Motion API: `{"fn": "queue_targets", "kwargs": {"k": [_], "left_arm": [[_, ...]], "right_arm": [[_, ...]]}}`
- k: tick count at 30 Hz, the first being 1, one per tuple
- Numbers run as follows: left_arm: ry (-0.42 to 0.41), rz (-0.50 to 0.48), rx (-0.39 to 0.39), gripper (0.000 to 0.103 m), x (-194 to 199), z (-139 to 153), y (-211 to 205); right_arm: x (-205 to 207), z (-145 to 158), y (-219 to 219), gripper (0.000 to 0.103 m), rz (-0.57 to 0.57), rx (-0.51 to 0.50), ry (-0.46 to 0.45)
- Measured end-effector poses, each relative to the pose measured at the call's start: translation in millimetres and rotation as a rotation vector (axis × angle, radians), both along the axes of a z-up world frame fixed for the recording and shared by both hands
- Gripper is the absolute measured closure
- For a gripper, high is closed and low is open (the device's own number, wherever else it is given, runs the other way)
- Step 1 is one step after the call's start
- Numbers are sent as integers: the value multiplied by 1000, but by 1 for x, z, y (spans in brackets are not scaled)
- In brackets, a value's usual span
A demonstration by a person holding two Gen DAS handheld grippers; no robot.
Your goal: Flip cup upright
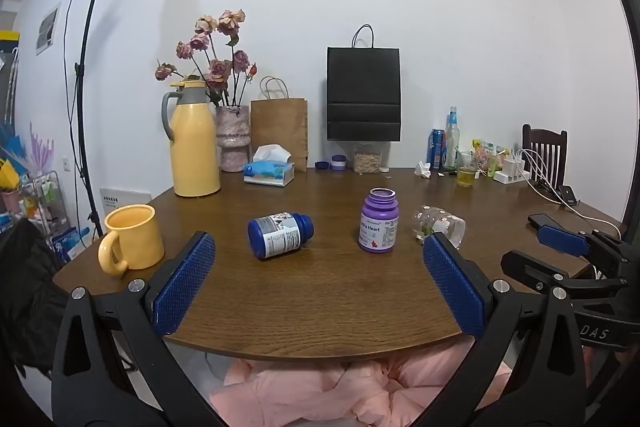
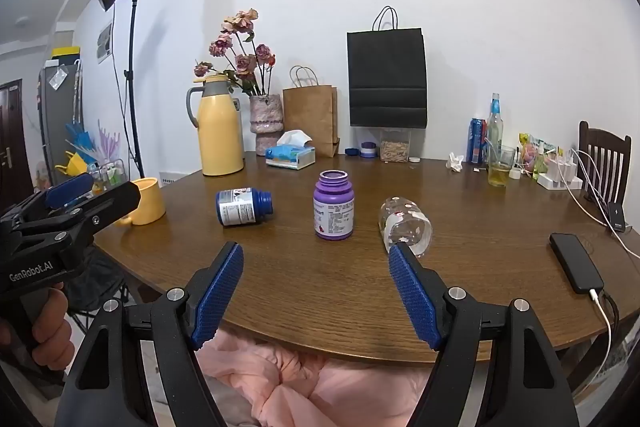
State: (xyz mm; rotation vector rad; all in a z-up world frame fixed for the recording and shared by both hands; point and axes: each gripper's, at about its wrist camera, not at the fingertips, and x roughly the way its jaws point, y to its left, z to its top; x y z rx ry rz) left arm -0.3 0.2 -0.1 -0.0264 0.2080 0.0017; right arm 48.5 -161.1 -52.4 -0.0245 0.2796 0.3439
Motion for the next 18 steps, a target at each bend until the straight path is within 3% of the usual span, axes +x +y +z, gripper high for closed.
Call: {"fn": "queue_targets", "kwargs": {"k": [18], "left_arm": [[1, -1, 4, 0, 1, 4, 4]], "right_arm": [[1, 2, -1, 23, 0, -1, 0]]}}
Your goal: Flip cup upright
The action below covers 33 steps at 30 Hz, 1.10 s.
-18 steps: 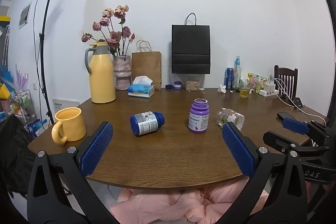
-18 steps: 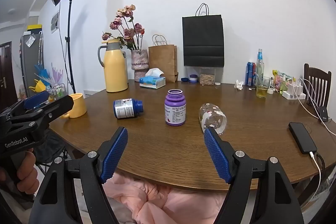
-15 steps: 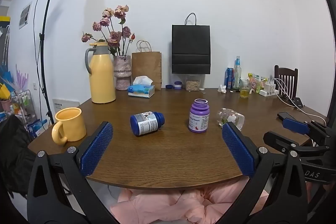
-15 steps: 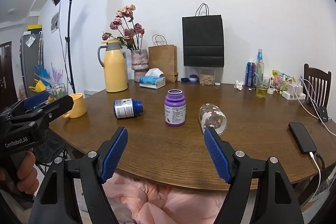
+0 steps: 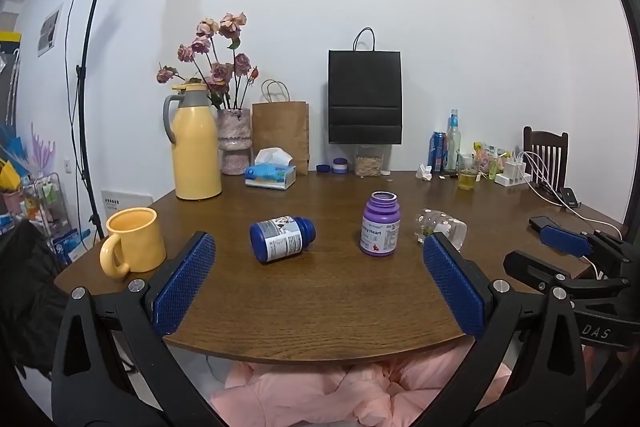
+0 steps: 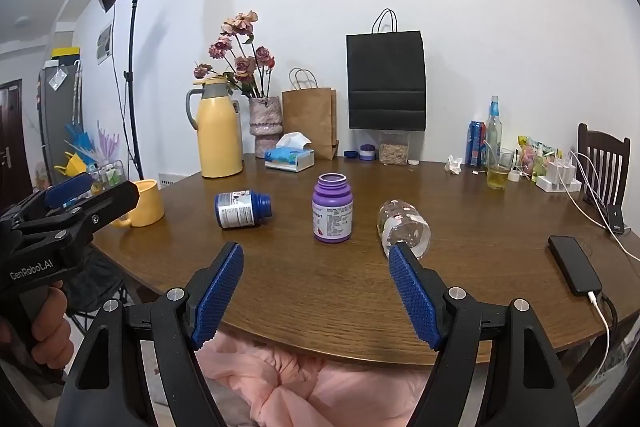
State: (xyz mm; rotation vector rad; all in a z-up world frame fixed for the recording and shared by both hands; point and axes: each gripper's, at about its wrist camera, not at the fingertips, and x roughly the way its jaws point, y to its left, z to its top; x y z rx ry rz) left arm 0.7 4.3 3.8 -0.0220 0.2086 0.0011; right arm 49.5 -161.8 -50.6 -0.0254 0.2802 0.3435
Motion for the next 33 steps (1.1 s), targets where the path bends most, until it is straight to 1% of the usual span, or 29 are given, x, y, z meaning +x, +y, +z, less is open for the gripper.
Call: {"fn": "queue_targets", "kwargs": {"k": [5, 7, 21, 22, 33], "left_arm": [[1, 1, -1, 0, -4, 5, -2], [1, 1, 3, 0, -3, 1, -2], [7, -1, 5, 0, -1, -1, -4], [8, -1, 5, 0, 0, -2, -5], [17, -3, 6, 0, 2, -4, -7]], "right_arm": [[0, 0, 1, 23, 1, 0, 0], [-2, 1, -1, 23, 1, 0, 0], [-1, 1, 0, 23, 1, 0, 3], [0, -5, 0, 23, 0, 0, 5], [0, -6, 1, 23, -2, 1, 10]]}}
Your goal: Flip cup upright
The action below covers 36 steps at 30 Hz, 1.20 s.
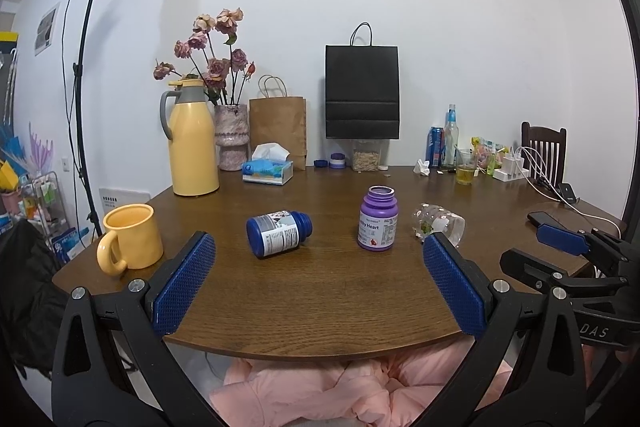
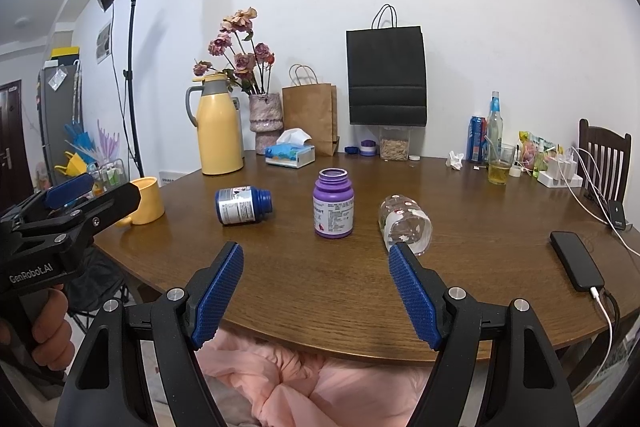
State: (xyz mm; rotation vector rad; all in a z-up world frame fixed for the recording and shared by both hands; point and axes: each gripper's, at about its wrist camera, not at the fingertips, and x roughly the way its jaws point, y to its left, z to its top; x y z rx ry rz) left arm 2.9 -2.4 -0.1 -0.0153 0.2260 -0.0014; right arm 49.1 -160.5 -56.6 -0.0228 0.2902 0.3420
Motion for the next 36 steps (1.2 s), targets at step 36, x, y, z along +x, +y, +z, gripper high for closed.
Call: {"fn": "queue_targets", "kwargs": {"k": [36], "left_arm": [[4, 4, -3, 0, -1, -6, 1]], "right_arm": [[2, 0, -1, 23, 1, 3, 4]]}}
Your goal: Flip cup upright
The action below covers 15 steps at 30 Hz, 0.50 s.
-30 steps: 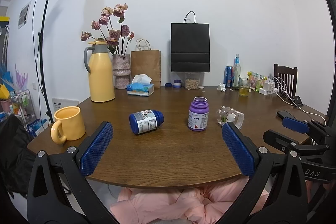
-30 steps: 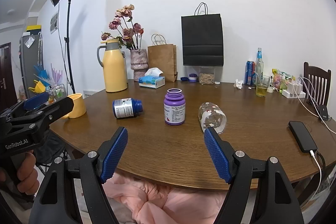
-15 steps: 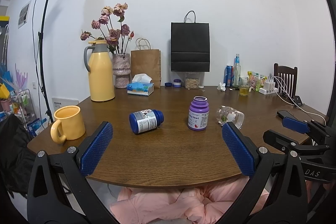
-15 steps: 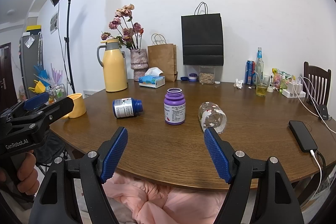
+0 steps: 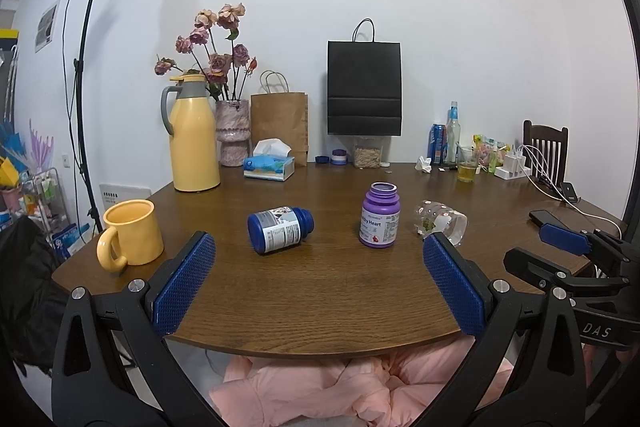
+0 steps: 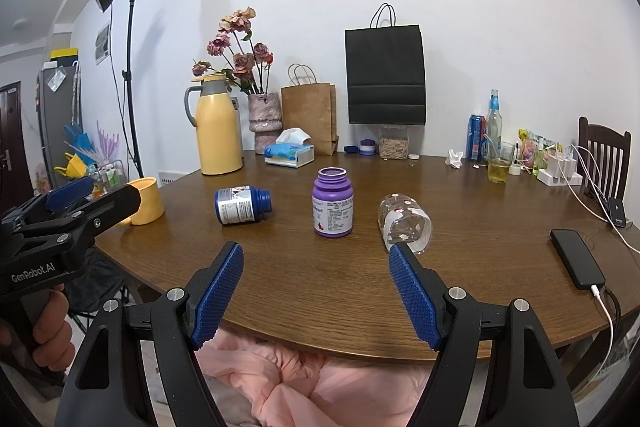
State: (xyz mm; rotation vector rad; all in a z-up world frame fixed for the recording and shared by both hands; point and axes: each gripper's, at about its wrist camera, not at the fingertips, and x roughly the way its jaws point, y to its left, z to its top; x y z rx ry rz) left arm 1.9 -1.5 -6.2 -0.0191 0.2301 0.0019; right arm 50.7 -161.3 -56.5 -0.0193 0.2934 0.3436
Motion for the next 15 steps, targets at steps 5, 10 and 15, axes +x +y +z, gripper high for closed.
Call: {"fn": "queue_targets", "kwargs": {"k": [5, 10, 15], "left_arm": [[0, 1, 0, 0, 0, 0, 0], [1, 2, -1, 0, 1, -1, 1], [4, -11, -1, 0, 6, 0, 2]], "right_arm": [[0, 0, 0, 23, -1, 1, -2], [0, 0, 0, 23, -2, 2, -3], [3, -2, 0, 23, -1, 4, 4]]}}
